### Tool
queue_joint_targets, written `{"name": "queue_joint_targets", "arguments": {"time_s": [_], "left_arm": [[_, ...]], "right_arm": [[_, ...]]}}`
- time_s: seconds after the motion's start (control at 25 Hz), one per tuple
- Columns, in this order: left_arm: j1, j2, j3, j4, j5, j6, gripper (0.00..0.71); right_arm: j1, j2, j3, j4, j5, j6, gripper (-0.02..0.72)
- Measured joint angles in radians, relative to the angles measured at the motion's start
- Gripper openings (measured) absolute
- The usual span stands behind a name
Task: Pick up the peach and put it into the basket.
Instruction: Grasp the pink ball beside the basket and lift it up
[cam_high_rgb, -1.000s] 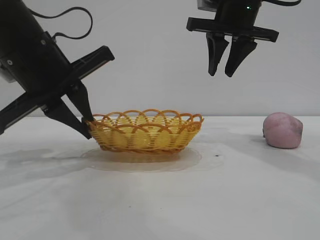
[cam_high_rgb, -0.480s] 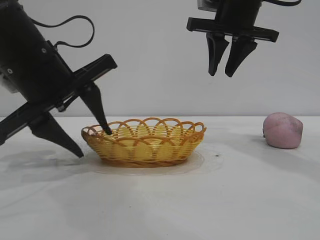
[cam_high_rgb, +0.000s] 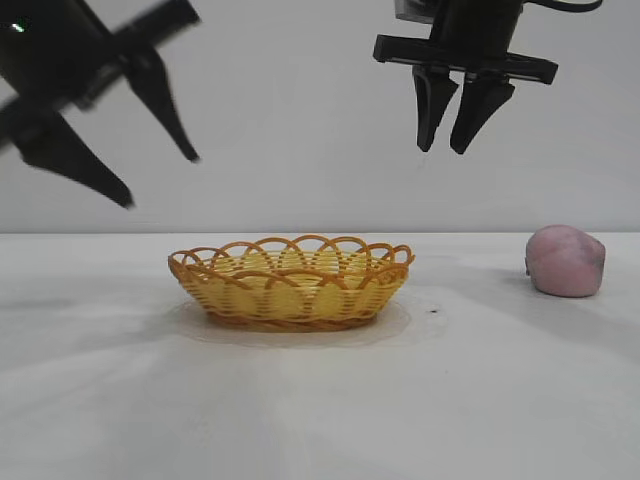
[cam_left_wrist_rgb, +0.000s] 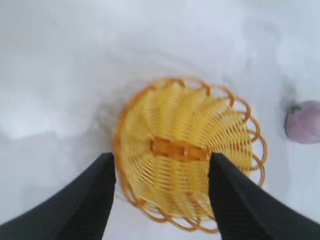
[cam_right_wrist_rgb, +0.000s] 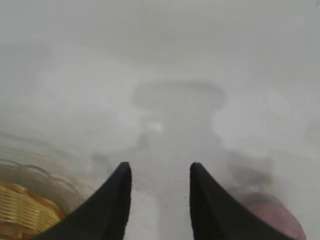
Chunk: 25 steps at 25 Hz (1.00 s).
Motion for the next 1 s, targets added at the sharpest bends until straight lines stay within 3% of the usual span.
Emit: {"name": "queue_joint_targets", "arguments": {"time_s": [0.16, 0.24, 0.32, 0.48, 0.56, 0.8, 1.0], "left_arm": [[0.092, 0.007, 0.000, 0.441, 0.045, -0.263, 0.368], [0.102, 0.003, 0.000, 0.684, 0.070, -0.485, 0.368], [0.102, -0.027, 0.002, 0.818, 0.083, -0.628, 0.368], [0.091, -0.189, 0.002, 0.894, 0.110, -0.694, 0.368], [0.061, -0.297, 0.004, 0.905, 0.157, -0.696, 0.368], [-0.048, -0.626, 0.006, 0.940, 0.448, -0.696, 0.368], [-0.064, -0.885, 0.047, 0.946, 0.647, -0.689, 0.368]], "right_arm": [[0.000, 0.000, 0.000, 0.004, 0.000, 0.000, 0.254], [0.000, 0.000, 0.000, 0.008, 0.000, 0.000, 0.254], [0.000, 0.000, 0.000, 0.010, 0.000, 0.000, 0.254], [0.000, 0.000, 0.000, 0.010, 0.002, -0.002, 0.254], [0.000, 0.000, 0.000, 0.012, 0.004, -0.002, 0.254], [0.000, 0.000, 0.000, 0.012, 0.020, -0.034, 0.254], [0.000, 0.000, 0.000, 0.010, 0.036, -0.049, 0.254]]}}
